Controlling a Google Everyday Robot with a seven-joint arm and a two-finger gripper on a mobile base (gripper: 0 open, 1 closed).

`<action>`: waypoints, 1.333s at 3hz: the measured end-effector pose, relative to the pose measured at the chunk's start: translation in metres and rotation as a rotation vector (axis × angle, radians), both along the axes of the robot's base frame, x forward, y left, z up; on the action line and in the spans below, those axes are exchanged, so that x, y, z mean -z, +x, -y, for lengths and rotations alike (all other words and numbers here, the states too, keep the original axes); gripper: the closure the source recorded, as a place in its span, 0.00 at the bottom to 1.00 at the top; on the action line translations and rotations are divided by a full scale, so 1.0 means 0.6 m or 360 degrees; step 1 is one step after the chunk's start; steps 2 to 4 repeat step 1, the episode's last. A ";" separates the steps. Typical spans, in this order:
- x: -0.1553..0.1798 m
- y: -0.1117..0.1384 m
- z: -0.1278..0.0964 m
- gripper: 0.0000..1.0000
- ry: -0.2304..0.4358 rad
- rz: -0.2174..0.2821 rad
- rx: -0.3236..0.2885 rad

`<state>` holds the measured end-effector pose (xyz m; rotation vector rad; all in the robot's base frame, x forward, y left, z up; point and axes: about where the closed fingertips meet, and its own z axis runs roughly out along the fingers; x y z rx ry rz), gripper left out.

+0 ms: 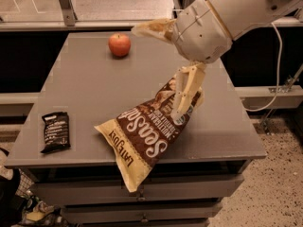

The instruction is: Move brown chip bag near rxbar chocolate

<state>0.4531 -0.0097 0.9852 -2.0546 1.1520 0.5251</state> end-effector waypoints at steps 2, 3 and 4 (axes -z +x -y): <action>0.000 0.000 0.000 0.00 0.0000 0.0000 0.0000; 0.000 0.000 0.000 0.00 0.0000 0.0000 0.0000; 0.000 0.000 0.000 0.00 0.0000 0.0000 0.0000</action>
Offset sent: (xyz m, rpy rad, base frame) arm 0.0000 0.0000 0.0000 0.0000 0.0000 0.0000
